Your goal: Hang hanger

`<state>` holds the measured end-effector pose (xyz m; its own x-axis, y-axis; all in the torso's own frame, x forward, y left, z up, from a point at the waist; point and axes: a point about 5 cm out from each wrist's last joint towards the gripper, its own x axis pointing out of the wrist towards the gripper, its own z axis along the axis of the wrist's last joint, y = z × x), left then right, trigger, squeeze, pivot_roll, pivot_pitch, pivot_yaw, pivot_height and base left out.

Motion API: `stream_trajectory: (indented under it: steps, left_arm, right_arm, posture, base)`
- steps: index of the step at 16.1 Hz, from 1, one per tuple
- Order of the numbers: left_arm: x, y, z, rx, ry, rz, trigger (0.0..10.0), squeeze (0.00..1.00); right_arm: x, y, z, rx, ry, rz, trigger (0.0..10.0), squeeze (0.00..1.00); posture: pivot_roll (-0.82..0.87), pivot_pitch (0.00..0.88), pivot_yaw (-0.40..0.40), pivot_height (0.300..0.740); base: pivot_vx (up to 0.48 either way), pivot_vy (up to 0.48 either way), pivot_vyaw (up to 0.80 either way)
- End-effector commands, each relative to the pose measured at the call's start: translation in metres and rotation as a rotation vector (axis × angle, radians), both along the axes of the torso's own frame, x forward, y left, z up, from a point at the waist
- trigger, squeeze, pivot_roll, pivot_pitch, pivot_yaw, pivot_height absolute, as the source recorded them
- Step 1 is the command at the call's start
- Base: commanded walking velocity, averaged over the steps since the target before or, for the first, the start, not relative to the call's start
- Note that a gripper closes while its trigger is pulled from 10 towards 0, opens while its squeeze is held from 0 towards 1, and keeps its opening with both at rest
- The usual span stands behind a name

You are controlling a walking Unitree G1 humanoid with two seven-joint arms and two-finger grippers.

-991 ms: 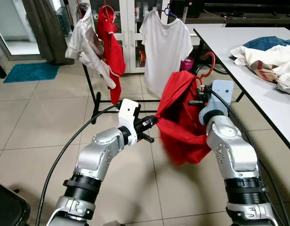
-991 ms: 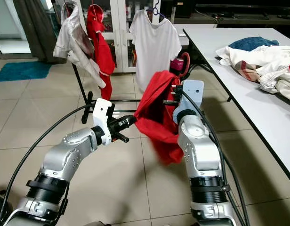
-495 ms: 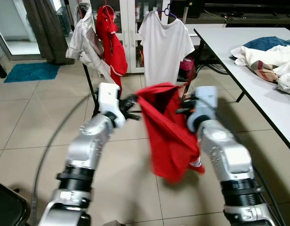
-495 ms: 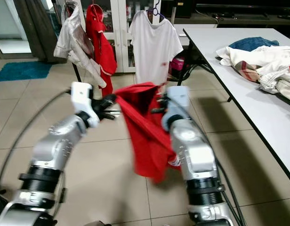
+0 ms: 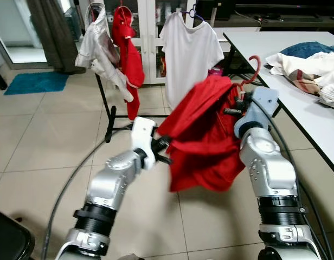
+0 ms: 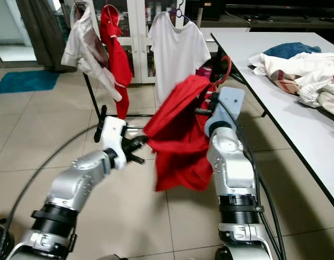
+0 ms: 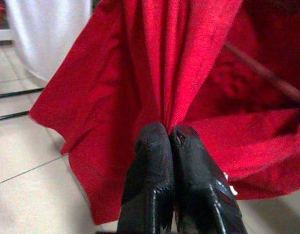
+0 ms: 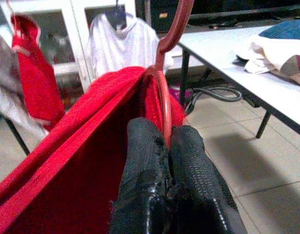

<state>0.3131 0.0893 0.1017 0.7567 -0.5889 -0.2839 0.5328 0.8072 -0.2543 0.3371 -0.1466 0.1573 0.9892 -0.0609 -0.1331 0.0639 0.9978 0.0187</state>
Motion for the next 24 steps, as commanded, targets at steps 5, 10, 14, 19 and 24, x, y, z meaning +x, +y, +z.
stream_trajectory:
  steps: [5,10,14,19,24]
  left_arm:
    - [0.024,0.03,0.026,-0.033,-0.133,0.232,0.0,0.0]
    - [0.027,0.041,0.022,0.015,-0.113,0.254,0.0,0.0]
    - [0.005,0.003,0.01,-0.007,-0.026,-0.033,0.0,0.0]
    - [0.006,-0.007,0.019,-0.07,-0.051,-0.048,0.0,0.0]
    - [0.017,0.005,0.036,-0.135,-0.119,0.072,0.0,0.0]
  right_arm:
    - [-0.028,0.022,-0.052,-0.268,0.315,0.448,10.0,0.0]
    - [-0.021,0.005,-0.033,-0.154,0.273,0.424,10.0,0.0]
    - [0.001,-0.001,0.012,0.095,-0.006,0.172,10.0,0.0]
    - [-0.012,0.043,-0.012,-0.052,0.129,0.435,10.0,0.0]
    - [-0.019,0.032,-0.037,-0.207,0.27,0.496,10.0,0.0]
  posture:
    - [-0.12,0.0,0.006,0.74]
    - [-0.13,0.0,0.016,0.74]
    - [-0.12,0.0,0.015,0.74]
    - [-0.12,0.0,0.006,0.74]
    - [-0.12,0.0,0.006,0.74]
  base:
    - [0.0,0.0,0.0]
    - [0.0,0.0,0.0]
    - [0.0,0.0,0.0]
    - [0.0,0.0,0.0]
    - [0.0,0.0,0.0]
